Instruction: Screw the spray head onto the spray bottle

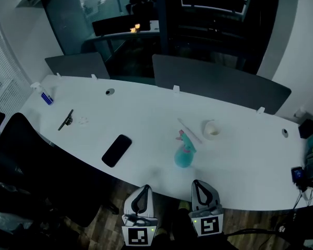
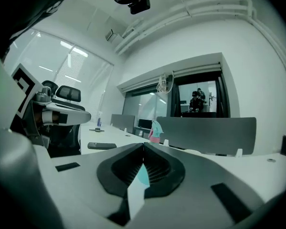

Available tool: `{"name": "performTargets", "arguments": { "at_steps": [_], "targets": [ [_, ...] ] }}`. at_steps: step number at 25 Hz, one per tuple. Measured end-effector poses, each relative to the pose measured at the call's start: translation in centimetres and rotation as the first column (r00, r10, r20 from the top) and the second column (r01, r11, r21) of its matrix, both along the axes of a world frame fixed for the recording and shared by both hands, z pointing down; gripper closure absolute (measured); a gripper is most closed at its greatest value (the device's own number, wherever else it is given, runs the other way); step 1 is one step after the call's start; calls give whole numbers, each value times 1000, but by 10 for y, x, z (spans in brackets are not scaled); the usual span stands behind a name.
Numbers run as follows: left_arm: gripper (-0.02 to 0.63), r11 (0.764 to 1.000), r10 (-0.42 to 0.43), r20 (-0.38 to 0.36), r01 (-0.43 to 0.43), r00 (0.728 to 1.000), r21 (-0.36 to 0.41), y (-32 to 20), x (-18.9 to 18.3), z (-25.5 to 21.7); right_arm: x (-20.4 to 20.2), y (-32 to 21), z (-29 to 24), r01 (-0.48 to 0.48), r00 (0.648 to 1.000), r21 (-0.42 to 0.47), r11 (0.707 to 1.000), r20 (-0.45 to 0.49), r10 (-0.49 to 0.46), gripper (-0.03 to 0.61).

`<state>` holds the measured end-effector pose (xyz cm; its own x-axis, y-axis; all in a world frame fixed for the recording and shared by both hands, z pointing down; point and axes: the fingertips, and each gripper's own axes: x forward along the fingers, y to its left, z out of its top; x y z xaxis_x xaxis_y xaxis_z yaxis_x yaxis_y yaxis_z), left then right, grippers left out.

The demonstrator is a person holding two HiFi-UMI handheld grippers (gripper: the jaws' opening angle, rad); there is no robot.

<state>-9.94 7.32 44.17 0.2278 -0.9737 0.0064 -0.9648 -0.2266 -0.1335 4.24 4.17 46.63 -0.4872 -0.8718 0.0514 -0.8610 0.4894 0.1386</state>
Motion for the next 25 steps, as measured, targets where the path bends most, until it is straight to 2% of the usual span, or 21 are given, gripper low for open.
{"name": "performTargets", "arguments": {
  "at_steps": [2,7,8,11,12,14,19,25],
  "targets": [
    [611,1000,26,2,-26,1000,-15,26,-3,4,-2,29,0,-43,999,-13,999,22,43,573],
    [611,995,96,-64,-98,993,-28,84,-15,10,-16,96,3,-115,993,-13,993,4,115,572],
    [611,993,114,-48,-115,992,-25,93,-17,10,-17,108,-1,-129,992,-9,992,11,129,572],
    [611,985,172,90,-174,981,12,115,-21,3,-17,142,-11,-161,987,-2,987,-4,161,572],
    [611,983,178,105,-181,978,18,120,-23,1,-17,151,-12,-168,986,-4,986,-15,168,572],
    [611,984,174,81,-176,981,20,127,-27,0,-21,161,-16,-175,984,1,985,-28,175,572],
    [611,991,131,-46,-130,990,25,138,-39,-6,-44,168,-30,-138,990,41,990,-29,139,572],
    [611,995,92,-59,-89,994,37,144,-46,-12,-58,171,-39,-83,996,58,995,-29,84,574]
  ]
}}
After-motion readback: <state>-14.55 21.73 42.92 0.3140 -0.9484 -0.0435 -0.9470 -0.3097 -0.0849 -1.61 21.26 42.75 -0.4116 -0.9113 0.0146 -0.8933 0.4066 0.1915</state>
